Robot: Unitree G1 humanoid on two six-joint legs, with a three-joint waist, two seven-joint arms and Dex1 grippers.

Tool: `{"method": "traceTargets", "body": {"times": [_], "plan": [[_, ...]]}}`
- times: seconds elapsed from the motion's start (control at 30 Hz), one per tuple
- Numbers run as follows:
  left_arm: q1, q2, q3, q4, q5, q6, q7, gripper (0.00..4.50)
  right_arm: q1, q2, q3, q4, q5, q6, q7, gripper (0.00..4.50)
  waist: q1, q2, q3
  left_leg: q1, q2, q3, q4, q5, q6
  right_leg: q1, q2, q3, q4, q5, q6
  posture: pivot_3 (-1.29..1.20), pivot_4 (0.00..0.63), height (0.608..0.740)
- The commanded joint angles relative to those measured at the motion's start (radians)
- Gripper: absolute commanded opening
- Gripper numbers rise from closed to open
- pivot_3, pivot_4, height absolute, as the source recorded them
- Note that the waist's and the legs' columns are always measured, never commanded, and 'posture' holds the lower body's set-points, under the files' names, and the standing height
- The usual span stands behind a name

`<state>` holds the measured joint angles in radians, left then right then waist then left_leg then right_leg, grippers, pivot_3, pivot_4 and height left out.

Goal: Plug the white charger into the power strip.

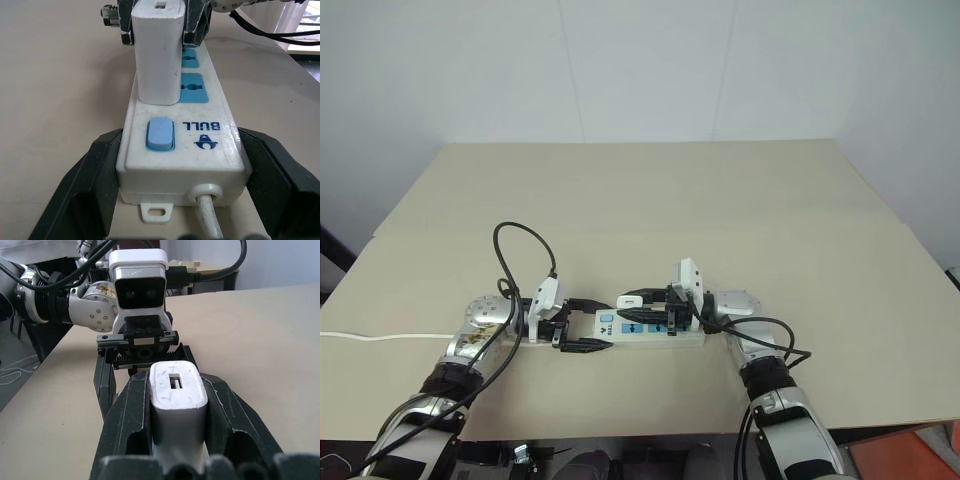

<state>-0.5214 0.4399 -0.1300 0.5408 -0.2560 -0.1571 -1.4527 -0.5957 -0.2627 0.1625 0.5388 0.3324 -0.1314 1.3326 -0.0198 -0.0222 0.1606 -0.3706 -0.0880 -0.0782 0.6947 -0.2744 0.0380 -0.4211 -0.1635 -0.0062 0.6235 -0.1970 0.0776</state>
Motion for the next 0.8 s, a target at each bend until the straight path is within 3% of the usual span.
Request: {"method": "traceTargets", "body": {"times": [0.03,0.23,0.27,0.47,0.6,0.73,0.8], "plan": [[0.002,0.009,-0.004,-0.012,0.002,-0.001,-0.011,3.24,0.034,-0.026,0.044,0.077,-0.094,0.028,-0.024,2.13,0.0,0.0,0.0,0.0,0.0,0.0,0.0,0.0,0.0,0.0,0.0,0.0,0.0,0.0,0.0,0.0,0.15,0.74],[0.007,0.008,-0.005,-0.01,0.006,-0.007,-0.006,3.24,0.04,-0.025,0.033,0.049,-0.077,0.015,-0.005,4.29,0.0,-0.001,-0.001,0.001,0.0,0.0,0.0,0.0,0.0,0.001,0.001,0.0,0.0,0.0,0.0,0.0,0.15,0.74],[0.008,0.008,-0.005,-0.01,0.007,-0.007,-0.006,3.24,0.04,-0.026,0.032,0.043,-0.074,0.019,-0.003,4.46,0.001,-0.001,-0.001,0.001,0.0,0.0,0.0,0.0,0.0,0.001,0.001,0.0,0.0,0.0,0.0,0.0,0.15,0.74],[-0.013,0.006,-0.004,0.015,0.006,0.024,-0.003,3.24,0.03,-0.034,0.016,0.054,-0.078,-0.012,-0.011,4.46,0.002,-0.001,-0.001,0.001,0.0,0.0,0.0,0.0,0.0,0.001,0.001,0.0,0.0,0.0,-0.001,0.0,0.15,0.74],[-0.022,0.014,-0.006,-0.004,-0.007,0.104,-0.013,4.47,0.037,-0.033,-0.004,0.046,-0.07,-0.043,-0.03,4.5,0.003,-0.001,-0.001,0.001,0.0,0.0,0.0,0.0,0.0,0.001,0.001,0.0,0.0,-0.001,-0.001,0.0,0.15,0.74],[-0.004,-0.001,0.026,-0.038,-0.039,0.086,-0.007,4.47,0.05,-0.039,-0.028,0.005,-0.04,-0.031,-0.024,4.5,0.004,-0.001,-0.001,0.001,0.0,0.0,0.0,0.0,0.0,0.001,0.001,0.0,0.0,-0.001,-0.001,0.0,0.15,0.74],[0.012,0.012,0.045,-0.104,-0.091,0.177,-0.009,4.47,0.06,-0.054,-0.045,-0.047,-0.019,0.005,-0.025,4.5,0.003,-0.001,-0.001,0.001,0.001,0.0,-0.001,0.0,-0.001,0.0,0.001,0.0,0.0,-0.001,-0.001,0.0,0.15,0.74]]}}
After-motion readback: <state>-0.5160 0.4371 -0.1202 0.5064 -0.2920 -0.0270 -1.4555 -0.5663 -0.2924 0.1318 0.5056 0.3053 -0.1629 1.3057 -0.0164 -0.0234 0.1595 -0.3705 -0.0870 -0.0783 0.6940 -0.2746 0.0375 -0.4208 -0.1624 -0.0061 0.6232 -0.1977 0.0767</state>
